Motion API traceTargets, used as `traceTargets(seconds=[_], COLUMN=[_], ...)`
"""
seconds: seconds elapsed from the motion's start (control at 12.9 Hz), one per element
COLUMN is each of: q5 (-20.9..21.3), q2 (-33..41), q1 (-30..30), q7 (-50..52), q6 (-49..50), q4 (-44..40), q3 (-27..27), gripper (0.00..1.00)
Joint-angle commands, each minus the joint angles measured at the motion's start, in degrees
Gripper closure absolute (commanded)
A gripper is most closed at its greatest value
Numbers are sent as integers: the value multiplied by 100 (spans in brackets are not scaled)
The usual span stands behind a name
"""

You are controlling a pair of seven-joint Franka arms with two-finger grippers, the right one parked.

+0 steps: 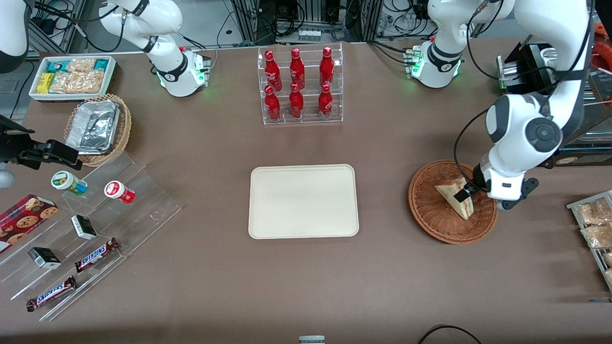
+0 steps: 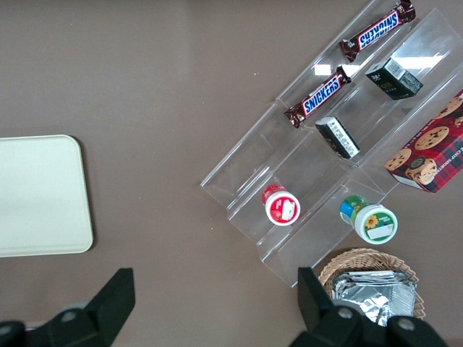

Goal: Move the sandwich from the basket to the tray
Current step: 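Lower the open left gripper over the wrapped sandwich in the basket, then close the left gripper on the sandwich's crust edge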

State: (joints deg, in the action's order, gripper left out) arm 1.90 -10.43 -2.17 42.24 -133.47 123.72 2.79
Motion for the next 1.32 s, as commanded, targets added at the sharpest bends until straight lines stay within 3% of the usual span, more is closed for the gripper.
traceTargets(seconds=[0.0,0.7,0.78,1.01,1.09,1.24], q5=[74,83,83,83,83,91], q2=[-142,-433,-442,-433,-424,-424], q1=[-46,-91,-90,-90,-90,-90], q7=[170,179,188,188,179,170], q6=[-127,-171,-171,-171,-171,-145], q4=[117,232,232,223,214,188], q3=[2,-7,-7,-24,-24,-24], gripper=[0,3,12,88,100,100])
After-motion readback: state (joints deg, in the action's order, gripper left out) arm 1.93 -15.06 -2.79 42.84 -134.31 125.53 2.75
